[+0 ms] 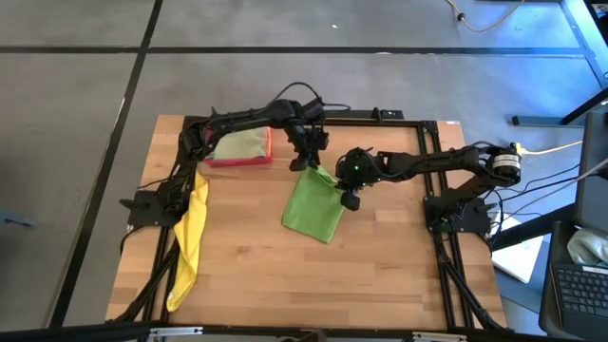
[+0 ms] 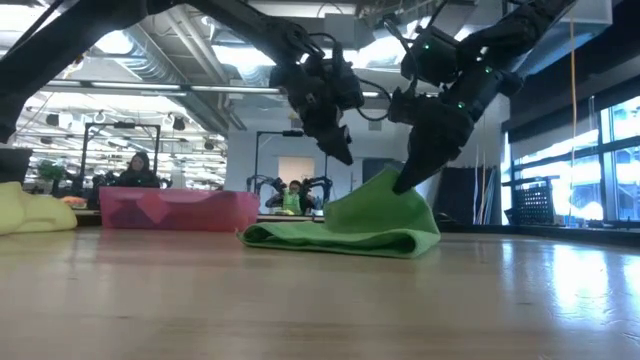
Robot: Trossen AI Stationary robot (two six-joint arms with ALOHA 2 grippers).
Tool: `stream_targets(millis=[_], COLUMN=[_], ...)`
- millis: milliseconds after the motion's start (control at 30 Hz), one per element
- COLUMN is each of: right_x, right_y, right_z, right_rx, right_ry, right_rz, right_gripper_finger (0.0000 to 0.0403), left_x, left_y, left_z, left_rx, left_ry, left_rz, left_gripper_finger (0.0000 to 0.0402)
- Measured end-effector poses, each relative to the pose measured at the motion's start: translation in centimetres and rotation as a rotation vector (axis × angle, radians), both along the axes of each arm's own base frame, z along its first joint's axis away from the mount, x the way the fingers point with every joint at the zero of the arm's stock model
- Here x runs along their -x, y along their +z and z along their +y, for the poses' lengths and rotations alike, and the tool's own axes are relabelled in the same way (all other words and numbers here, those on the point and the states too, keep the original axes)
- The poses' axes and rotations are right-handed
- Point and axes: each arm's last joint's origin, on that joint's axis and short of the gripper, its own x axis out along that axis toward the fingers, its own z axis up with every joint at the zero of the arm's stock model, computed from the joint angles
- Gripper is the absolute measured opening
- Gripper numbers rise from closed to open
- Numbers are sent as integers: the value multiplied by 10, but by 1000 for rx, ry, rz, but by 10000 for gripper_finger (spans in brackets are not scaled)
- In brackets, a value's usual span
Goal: Fold microfiber towels
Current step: Fold the green microfiber towel
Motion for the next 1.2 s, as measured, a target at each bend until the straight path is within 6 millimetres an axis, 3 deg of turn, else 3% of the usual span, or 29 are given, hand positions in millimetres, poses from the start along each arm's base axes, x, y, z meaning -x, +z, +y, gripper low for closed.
stream_targets(millis=[233,467,700,933,1200], right_x=[0,1,-1,-1,1], right_y=[3,10,11,18,20], right_z=[3,9,16,20,20], right_rx=[-3,5,5,19,26], right_ry=[13,38,60,73,65], right_rz=[-8,-35,-47,-80,-76], right_gripper_finger=[12,24,8,27,14], left_x=[11,10,5,-12,-14], left_y=[-1,-1,-13,-21,-37], left_z=[-1,5,9,0,-8], left_rx=[-138,-310,-340,-406,-364], left_ry=[-119,-287,-303,-318,-337], left_rz=[76,4,22,-31,44], left_gripper_finger=[90,90,101,122,122])
